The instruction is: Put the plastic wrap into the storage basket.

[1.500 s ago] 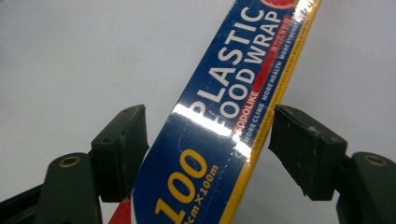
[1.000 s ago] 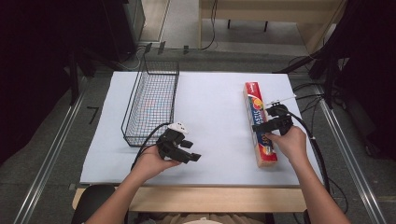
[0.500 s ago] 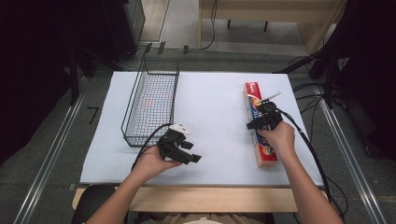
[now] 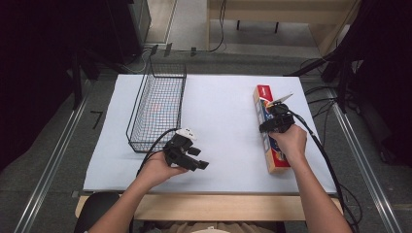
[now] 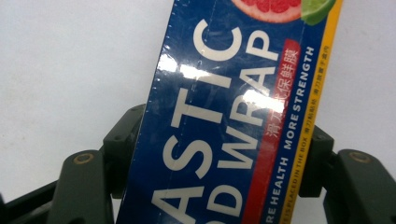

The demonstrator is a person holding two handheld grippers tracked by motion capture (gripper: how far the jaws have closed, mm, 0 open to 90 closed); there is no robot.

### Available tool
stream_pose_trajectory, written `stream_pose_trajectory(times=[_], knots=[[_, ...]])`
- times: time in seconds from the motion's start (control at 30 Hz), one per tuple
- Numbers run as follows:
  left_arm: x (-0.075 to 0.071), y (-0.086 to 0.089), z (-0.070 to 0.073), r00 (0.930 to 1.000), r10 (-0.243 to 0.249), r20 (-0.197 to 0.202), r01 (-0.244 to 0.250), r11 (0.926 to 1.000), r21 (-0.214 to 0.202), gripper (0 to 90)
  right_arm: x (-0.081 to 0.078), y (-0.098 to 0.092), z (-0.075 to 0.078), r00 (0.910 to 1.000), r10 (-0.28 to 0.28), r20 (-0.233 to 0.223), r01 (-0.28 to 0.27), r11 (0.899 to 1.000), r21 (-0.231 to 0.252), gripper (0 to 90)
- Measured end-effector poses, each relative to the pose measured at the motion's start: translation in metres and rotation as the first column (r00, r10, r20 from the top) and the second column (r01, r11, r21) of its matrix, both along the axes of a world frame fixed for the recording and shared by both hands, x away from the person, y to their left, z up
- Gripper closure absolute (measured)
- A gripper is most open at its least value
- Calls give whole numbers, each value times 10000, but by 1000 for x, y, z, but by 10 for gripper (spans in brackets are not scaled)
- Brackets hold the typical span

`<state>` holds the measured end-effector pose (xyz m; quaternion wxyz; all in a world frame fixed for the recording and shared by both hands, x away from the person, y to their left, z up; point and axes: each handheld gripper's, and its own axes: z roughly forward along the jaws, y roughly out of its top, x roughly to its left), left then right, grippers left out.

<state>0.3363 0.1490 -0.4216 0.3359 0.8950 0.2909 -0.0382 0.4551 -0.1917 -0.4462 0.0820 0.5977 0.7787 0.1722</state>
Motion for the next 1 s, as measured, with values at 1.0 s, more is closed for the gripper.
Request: stream_pose_trajectory(times=[1.0], knots=[[-1,3,3,9999,-123,73,123,9999,-41,362,-17,-11,34,9837,1659,691,-1704,9832,654,416]])
